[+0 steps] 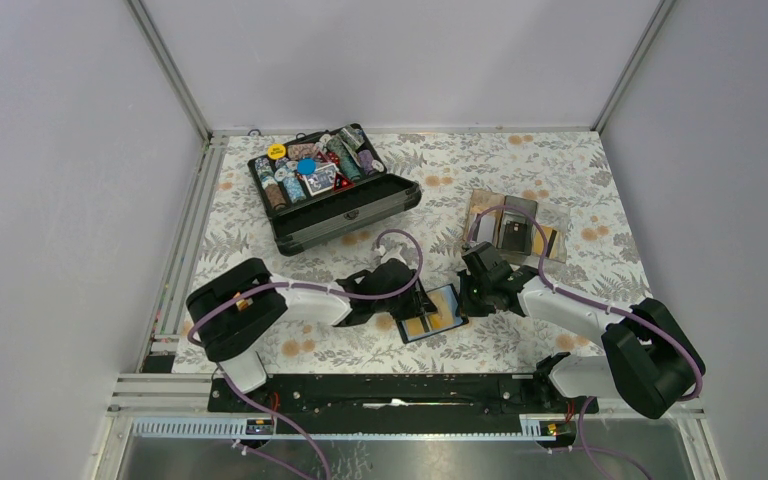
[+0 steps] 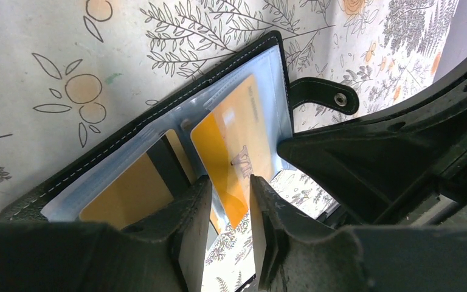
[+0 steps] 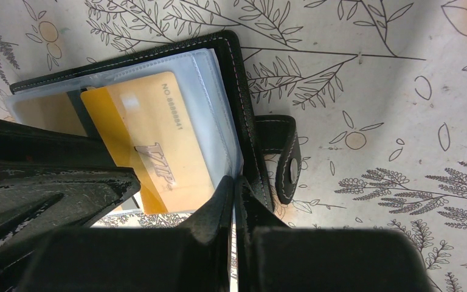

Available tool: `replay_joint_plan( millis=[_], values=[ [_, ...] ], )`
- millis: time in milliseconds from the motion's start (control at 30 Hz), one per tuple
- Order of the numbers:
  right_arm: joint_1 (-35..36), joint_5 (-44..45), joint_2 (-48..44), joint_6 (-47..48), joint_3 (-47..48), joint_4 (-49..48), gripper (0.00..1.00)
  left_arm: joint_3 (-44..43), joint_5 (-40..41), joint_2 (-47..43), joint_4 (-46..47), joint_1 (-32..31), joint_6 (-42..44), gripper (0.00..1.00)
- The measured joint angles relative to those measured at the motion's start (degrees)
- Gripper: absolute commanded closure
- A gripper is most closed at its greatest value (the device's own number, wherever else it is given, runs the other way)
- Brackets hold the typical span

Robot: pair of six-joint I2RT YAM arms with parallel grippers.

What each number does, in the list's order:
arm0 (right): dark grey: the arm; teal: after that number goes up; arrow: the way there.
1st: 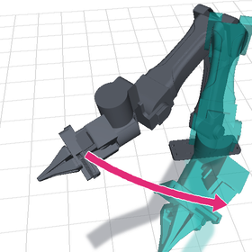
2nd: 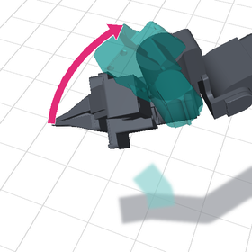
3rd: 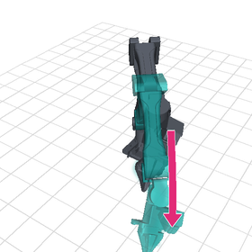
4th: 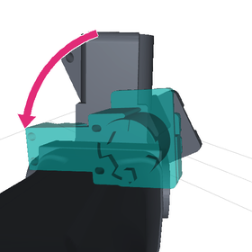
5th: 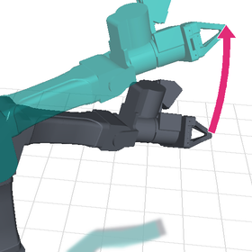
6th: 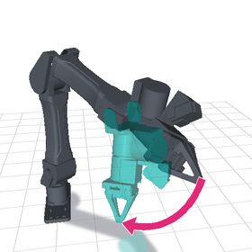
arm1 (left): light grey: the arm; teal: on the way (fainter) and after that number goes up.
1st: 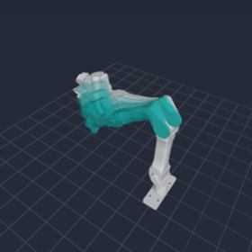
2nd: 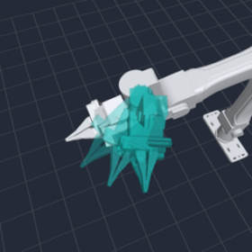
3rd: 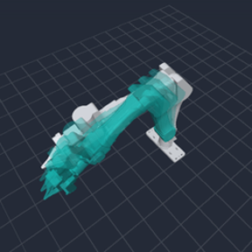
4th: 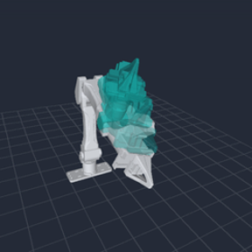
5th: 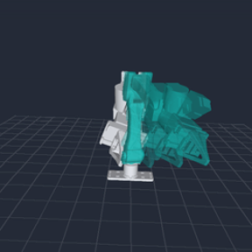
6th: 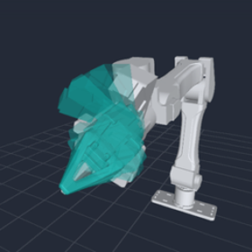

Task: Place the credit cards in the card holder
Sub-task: Insert the credit card into the card holder.

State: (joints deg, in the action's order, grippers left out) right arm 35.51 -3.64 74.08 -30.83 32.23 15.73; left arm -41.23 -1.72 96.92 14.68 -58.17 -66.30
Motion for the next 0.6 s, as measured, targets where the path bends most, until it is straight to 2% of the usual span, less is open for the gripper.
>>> replay_joint_plan(
  millis=[267,600],
  values=[
    [0.00,0.02,-0.11,0.00,-0.09,-0.09,1.00,-0.74,0.00,-0.28,-1.55,-0.20,0.70,0.59],
    [0.00,0.04,-0.22,0.00,-0.20,-0.17,1.00,-0.44,0.02,-2.05,-3.85,-0.35,1.29,0.61]
  ],
)
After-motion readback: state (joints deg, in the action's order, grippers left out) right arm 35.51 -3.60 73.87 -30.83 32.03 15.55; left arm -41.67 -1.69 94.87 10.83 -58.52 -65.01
